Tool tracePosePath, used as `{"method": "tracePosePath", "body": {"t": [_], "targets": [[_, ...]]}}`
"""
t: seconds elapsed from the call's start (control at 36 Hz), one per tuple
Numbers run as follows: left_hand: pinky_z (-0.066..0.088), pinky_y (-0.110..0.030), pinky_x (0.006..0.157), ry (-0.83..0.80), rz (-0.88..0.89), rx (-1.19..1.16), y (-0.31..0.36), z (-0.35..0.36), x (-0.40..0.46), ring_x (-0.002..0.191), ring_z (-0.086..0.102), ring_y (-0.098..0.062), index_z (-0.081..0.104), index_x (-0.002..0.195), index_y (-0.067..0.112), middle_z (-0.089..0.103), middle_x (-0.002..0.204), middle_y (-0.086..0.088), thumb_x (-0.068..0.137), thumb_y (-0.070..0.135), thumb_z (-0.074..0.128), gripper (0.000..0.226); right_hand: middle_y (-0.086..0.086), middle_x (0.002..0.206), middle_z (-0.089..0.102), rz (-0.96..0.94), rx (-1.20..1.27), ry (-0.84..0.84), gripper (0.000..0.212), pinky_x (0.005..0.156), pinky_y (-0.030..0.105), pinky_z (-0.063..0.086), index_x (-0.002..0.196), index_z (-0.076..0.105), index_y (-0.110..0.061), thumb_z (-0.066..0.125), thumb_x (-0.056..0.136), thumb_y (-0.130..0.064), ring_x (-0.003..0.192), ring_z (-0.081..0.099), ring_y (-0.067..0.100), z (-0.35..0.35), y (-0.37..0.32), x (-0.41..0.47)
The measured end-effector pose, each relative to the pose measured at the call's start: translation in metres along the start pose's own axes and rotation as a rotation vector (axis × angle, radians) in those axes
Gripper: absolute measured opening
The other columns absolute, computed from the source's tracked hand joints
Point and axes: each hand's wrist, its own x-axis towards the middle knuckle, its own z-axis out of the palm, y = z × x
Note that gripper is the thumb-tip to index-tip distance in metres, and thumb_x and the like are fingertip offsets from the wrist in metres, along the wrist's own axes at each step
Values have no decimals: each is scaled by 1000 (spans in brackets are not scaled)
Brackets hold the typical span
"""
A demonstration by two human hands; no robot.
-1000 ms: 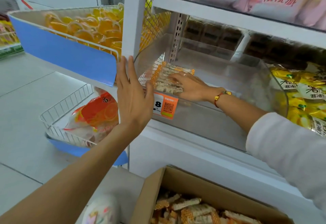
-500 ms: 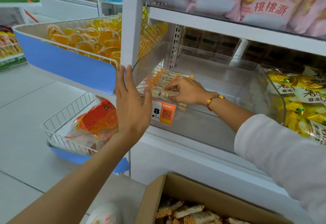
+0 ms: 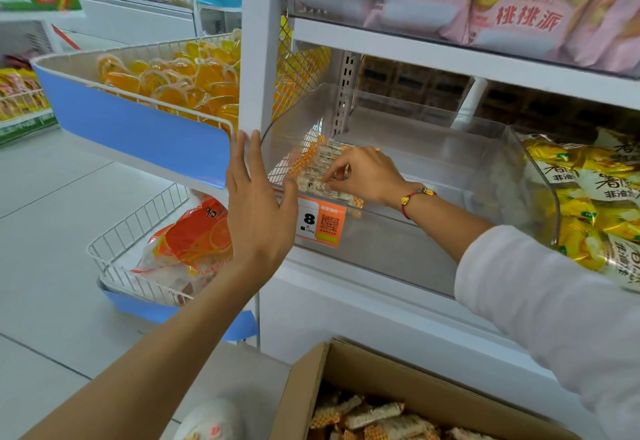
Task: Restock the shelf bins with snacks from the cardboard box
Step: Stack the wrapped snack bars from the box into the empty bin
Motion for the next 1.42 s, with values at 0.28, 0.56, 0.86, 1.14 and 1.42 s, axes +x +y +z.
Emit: {"method": "tracePosePath", "body": {"t": [0.28, 0.56, 0.86, 1.14, 1.42], "targets": [[15, -25, 109, -8, -1, -21, -2, 0, 1, 147, 3, -12, 10, 154, 19, 1, 161, 4, 99, 28, 47, 67, -5, 102, 70, -25, -60, -109, 21, 55, 17, 36, 108, 73, -27, 67, 88, -23, 89, 60, 11, 5, -2, 3], [15, -25, 110, -11, 9, -23, -4, -1, 2, 147, 4, -12, 11, 154, 20, 2, 161, 5, 99, 32, 47, 67, -23, 74, 33, -125, -241, -307, 28, 51, 19, 26, 118, 69, -26, 59, 94, -17, 82, 43, 11, 3, 2, 0], [19, -22, 103, -16, 24, -16, -4, -4, 1, 147, 4, -10, 12, 154, 22, 2, 161, 6, 99, 34, 47, 67, -6, 95, 65, -60, -1, -182, 31, 59, 9, 33, 122, 65, -22, 62, 92, -26, 83, 53, 7, 1, 6, -5], [18, -20, 105, -1, 18, -24, -3, -1, 0, 147, 3, -10, 11, 154, 19, 2, 161, 4, 99, 30, 47, 67, -5, 95, 64, -128, 7, -155, 25, 63, 28, 43, 108, 73, -31, 60, 93, -16, 81, 55, 12, 2, 7, -5], [33, -41, 112, -3, 16, -8, -5, -3, 1, 147, 6, -12, 12, 154, 21, 5, 161, 5, 99, 36, 46, 66, -3, 104, 57, -55, 2, -51, 31, 61, 22, 33, 119, 67, -27, 69, 88, -29, 87, 48, 11, 7, 11, -4]]}}
